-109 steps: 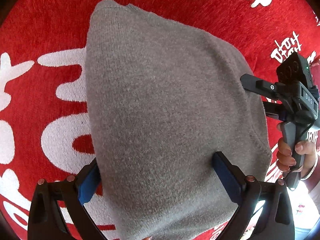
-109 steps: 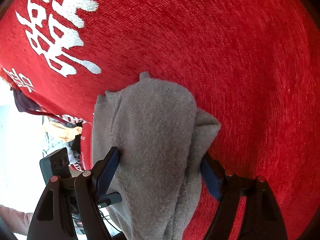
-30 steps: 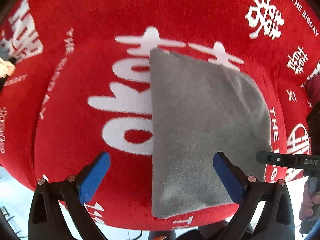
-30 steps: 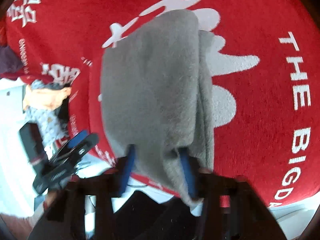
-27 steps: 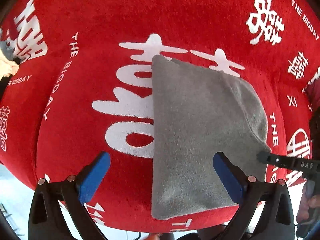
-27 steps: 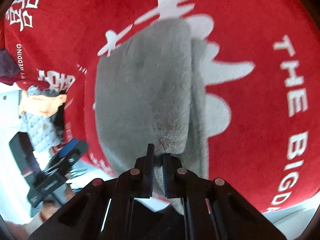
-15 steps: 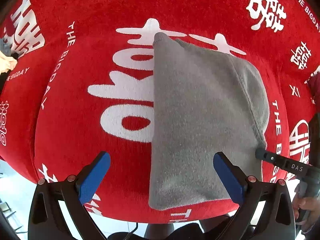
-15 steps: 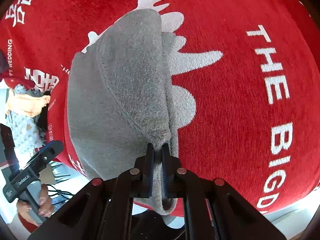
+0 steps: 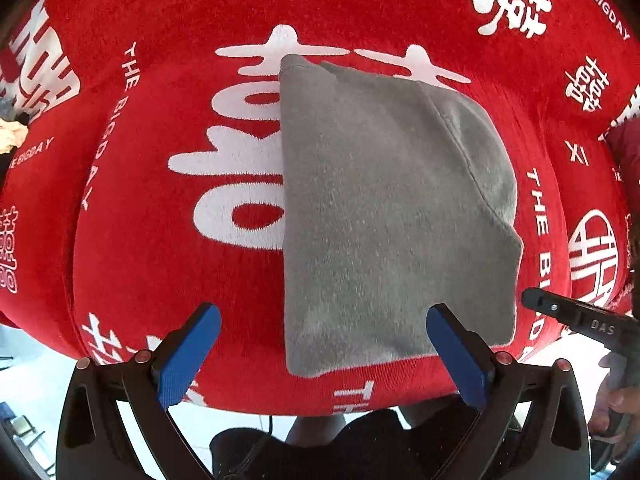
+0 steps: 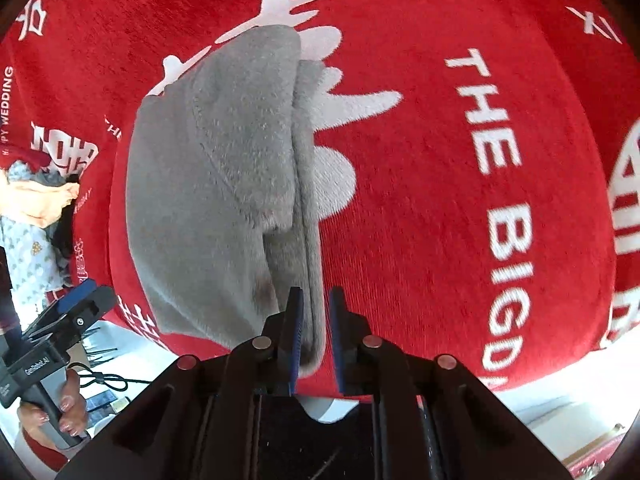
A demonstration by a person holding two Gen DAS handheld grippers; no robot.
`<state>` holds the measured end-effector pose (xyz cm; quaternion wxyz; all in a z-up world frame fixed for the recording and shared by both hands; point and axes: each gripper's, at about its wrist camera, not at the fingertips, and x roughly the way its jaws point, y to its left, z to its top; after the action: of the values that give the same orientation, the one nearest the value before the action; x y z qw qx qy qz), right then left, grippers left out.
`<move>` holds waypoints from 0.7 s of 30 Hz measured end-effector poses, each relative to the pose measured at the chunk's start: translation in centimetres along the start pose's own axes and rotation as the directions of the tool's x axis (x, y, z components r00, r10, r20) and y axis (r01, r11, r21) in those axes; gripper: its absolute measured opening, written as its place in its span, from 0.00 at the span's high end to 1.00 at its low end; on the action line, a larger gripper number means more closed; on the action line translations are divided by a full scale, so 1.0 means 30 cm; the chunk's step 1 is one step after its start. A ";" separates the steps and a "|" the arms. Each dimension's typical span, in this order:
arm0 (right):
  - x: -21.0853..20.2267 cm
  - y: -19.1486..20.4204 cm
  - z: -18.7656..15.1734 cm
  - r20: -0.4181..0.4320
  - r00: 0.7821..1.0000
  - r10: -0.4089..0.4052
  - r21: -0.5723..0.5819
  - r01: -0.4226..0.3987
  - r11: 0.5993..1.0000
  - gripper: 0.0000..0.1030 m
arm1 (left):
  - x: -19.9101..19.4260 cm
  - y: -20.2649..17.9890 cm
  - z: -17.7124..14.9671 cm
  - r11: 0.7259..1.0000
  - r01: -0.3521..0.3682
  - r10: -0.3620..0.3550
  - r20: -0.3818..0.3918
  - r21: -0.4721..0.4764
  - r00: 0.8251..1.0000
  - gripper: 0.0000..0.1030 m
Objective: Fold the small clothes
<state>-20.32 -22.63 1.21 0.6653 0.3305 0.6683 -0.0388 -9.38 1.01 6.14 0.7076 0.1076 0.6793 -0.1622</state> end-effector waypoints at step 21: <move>-0.258 0.322 -0.056 0.148 0.984 -0.096 -0.155 0.118 0.981 0.01 | -0.204 -0.003 -0.053 1.000 -0.016 0.016 0.005 -0.011 1.000 0.00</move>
<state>-17.80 -17.28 12.22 0.7322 0.2349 0.6379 -0.0428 -11.04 2.03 12.16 0.7111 0.1091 0.6776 -0.1530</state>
